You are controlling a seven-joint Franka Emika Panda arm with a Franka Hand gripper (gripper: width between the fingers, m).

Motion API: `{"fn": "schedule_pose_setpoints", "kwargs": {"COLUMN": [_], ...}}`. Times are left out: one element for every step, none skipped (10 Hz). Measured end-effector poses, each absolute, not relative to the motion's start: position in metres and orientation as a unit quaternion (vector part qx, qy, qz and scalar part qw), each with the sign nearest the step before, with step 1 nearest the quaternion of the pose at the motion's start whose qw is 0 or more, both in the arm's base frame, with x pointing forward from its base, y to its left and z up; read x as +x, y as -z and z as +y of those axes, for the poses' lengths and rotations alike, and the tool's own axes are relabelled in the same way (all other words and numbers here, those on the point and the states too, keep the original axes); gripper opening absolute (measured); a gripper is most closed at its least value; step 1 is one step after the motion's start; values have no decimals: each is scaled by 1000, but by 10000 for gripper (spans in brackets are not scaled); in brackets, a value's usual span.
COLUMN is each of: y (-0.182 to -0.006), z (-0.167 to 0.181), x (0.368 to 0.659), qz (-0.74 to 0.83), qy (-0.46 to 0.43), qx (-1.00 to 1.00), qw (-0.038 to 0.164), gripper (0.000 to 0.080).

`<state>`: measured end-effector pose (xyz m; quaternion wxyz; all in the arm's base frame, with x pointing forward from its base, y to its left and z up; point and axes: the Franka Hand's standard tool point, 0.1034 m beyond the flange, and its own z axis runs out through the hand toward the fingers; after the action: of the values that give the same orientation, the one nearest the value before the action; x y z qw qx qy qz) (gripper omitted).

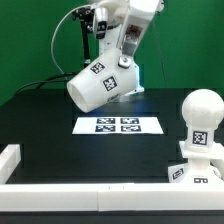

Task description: Assemble lamp

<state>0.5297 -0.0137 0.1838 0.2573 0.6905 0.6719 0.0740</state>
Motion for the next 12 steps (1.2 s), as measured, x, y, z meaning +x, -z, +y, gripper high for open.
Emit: {"fn": "schedule_pose_setpoints", "kwargs": {"y": [-210, -220, -218, -214, -205, -192, -181, -174, -163, -160, -160, -160], "z": [-13, -17, -21, -26, -37, -37, -35, -34, -39, -38, -37, -37], "x": [539, 546, 550, 555, 560, 562, 562, 564, 563, 562, 562, 562], "qz": [676, 676, 678, 713, 734, 741, 753, 775, 789, 787, 789, 789], "qy": [-98, -102, -96, -90, -74, -72, -72, -77, -74, -72, -72, -71], "qx": [680, 679, 681, 643, 619, 611, 598, 568, 549, 554, 552, 551], "qw": [267, 266, 260, 265, 271, 269, 266, 266, 264, 262, 262, 262], "gripper": [41, 41, 41, 41, 41, 41, 41, 41, 41, 41, 41, 41]}}
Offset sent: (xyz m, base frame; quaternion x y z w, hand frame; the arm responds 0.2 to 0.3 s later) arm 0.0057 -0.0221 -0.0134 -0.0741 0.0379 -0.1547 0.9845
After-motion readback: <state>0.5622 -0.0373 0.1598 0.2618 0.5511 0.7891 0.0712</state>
